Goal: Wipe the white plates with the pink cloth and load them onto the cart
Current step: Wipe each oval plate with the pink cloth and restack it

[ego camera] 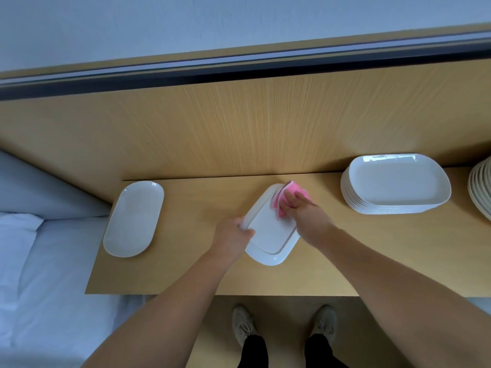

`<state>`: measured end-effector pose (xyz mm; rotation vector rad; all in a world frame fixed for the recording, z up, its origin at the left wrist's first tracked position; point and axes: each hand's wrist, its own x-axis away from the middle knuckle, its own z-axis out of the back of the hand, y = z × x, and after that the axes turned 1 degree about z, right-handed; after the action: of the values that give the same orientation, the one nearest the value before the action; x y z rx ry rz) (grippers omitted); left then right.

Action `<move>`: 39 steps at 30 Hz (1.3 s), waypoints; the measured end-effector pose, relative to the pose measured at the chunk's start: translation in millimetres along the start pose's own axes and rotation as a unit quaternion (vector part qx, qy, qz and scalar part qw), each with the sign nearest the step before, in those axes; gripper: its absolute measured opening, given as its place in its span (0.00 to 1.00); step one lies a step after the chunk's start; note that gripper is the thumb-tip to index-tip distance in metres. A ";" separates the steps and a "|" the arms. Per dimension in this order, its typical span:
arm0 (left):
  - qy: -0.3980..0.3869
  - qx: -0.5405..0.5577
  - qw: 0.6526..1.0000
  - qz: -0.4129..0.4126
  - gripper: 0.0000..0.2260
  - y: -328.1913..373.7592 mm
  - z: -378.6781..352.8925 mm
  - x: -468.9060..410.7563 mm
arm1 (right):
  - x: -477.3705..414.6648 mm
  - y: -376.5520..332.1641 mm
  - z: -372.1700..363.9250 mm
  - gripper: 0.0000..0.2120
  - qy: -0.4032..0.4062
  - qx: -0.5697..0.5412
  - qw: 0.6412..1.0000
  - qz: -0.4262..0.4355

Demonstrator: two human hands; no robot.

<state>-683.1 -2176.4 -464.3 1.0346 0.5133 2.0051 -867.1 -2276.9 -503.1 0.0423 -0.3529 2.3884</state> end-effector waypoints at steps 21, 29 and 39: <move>-0.062 0.139 0.988 0.022 0.10 6.3 19.1 15.5 | 58.3 8.2 20.5 0.30 0.171 -0.101 0.979 0.047; 0.052 0.120 0.991 -0.027 0.09 20.9 79.7 43.3 | 23.8 -16.6 74.7 0.28 0.292 -0.110 0.945 0.097; 0.242 -0.071 0.967 -0.031 0.10 -27.1 141.1 88.6 | -37.0 -84.9 80.9 0.30 0.257 -0.137 0.935 0.201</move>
<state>-585.9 -2090.0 -356.7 0.4290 0.6341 2.2034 -788.7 -2262.1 -409.5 -0.8420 -0.4687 2.5987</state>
